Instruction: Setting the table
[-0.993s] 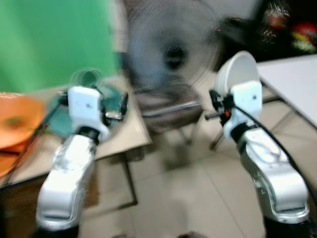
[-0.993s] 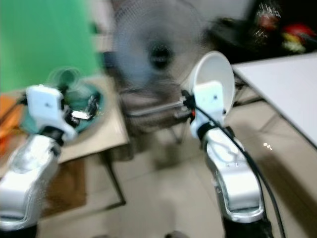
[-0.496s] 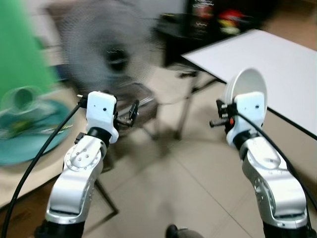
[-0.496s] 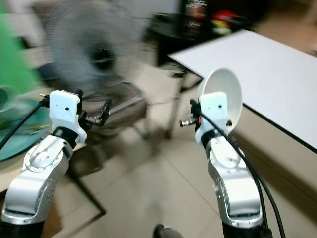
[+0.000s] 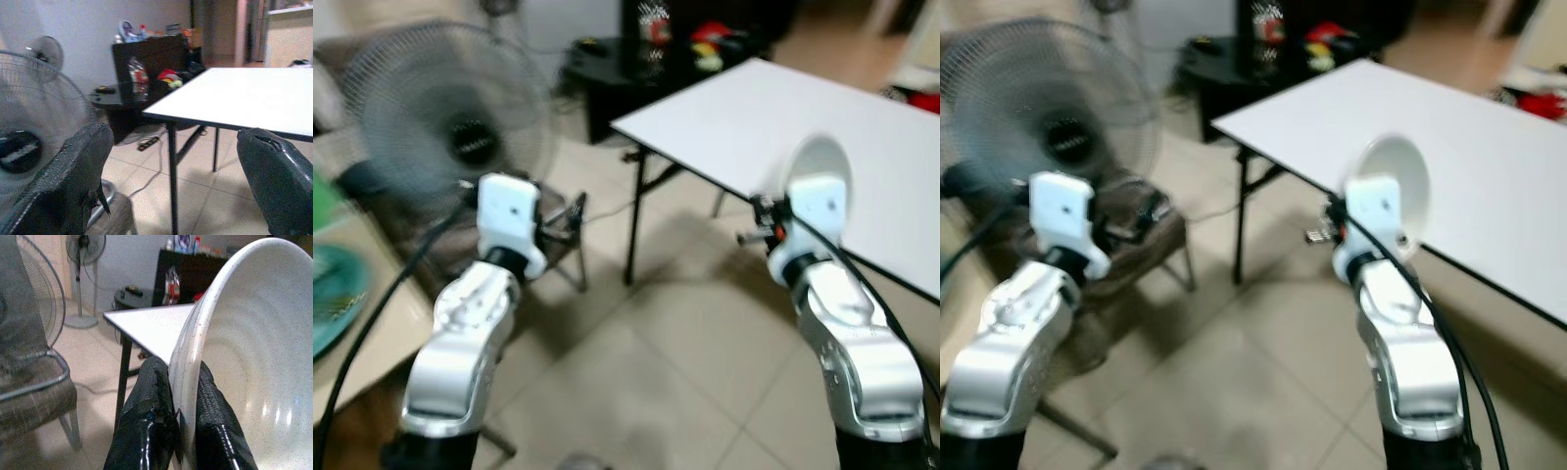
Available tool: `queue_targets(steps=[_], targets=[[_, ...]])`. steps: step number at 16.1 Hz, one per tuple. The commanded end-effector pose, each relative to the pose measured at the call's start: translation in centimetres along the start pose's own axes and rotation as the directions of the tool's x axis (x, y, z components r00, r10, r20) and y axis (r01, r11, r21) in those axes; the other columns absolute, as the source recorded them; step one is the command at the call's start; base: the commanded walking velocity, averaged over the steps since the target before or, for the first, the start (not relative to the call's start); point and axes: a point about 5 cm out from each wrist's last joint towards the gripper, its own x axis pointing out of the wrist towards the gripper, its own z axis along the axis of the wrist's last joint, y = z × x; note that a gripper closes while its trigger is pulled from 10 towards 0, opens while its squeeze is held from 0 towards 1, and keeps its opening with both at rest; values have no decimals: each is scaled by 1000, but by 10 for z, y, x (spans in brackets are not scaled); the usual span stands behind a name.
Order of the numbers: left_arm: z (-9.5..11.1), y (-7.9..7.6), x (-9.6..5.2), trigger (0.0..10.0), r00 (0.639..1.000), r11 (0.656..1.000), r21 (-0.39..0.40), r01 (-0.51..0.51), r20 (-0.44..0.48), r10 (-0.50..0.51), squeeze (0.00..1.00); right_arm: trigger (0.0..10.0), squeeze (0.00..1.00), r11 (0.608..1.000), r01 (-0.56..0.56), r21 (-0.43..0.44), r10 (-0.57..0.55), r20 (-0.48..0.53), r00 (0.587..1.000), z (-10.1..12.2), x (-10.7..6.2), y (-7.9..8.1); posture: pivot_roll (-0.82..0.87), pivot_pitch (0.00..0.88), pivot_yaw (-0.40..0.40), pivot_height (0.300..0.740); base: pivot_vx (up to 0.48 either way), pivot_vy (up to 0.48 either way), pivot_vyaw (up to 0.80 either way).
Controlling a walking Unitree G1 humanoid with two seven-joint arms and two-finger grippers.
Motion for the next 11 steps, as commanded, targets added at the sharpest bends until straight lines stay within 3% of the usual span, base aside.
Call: queue_targets(steps=[1, 7, 11], targets=[[-2, 0, 2, 10000, 1000, 1000, -1, 5, -7, -5, 0, 10000, 0, 1000, -8, -9, 8, 17, 1000, 2, -2, 0, 67, 0, 18, 740, 345, 0, -781], [-1, 5, 1, 10000, 1000, 1000, 15, 24, -15, -24, 0, 10000, 0, 1000, -14, 15, 14, 6, 1000, -3, -1, 5, 78, 0, 18, 740, 344, 0, -747], [-4, 4, 0, 10000, 999, 1000, 19, 22, -23, -22, 0, 10000, 0, 998, -57, -32, 58, 19, 998, -5, -3, 2, 85, 0, 16, 740, 346, 0, 0]])
